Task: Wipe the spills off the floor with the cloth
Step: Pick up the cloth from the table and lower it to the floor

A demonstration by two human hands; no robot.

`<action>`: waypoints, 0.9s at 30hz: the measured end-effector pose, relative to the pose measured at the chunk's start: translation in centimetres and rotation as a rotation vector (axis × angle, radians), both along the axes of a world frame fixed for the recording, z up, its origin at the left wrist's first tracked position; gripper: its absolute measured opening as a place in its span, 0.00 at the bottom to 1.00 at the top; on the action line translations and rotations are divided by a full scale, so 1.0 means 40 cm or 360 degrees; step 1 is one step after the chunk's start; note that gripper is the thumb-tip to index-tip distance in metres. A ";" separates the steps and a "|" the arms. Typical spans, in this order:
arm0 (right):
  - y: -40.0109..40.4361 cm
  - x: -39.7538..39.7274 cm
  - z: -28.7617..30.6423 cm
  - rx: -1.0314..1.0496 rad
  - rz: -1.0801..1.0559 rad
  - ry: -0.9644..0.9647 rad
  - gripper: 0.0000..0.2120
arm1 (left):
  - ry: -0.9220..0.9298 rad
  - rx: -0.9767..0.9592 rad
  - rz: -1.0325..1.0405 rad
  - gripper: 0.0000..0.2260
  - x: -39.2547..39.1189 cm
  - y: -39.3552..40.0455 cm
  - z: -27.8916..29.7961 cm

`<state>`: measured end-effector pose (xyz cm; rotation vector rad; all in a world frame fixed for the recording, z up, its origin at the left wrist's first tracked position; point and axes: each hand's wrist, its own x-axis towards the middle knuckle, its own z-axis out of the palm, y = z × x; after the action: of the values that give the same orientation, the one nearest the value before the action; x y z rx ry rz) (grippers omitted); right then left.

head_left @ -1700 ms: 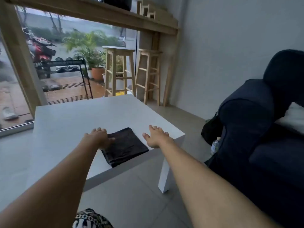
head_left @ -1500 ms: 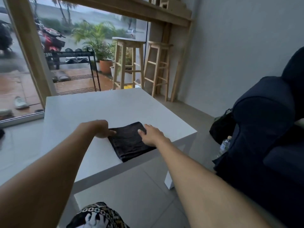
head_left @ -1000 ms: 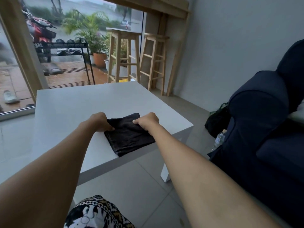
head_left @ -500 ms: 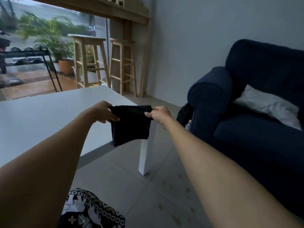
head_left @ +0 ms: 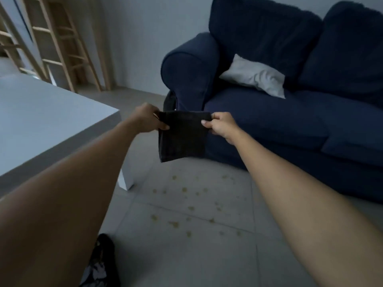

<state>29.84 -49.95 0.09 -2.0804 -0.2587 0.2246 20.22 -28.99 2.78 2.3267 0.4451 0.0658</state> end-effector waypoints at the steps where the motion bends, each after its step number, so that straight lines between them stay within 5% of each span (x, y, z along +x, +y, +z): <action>1: -0.026 0.014 -0.020 -0.0002 -0.0042 0.0012 0.09 | -0.0007 0.0014 -0.0014 0.21 0.022 -0.027 -0.017; 15: -0.140 0.211 -0.483 -0.0136 -0.0414 0.0332 0.11 | 0.0315 -0.0117 -0.0066 0.08 0.285 -0.144 -0.494; 27: -0.144 0.365 -0.870 -0.0299 -0.0462 0.0487 0.05 | 0.0541 -0.0119 -0.0147 0.15 0.495 -0.124 -0.885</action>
<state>44.43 -55.71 -34.70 -2.2011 0.2571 0.3969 40.04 -33.95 -32.62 2.2852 0.4965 -0.3894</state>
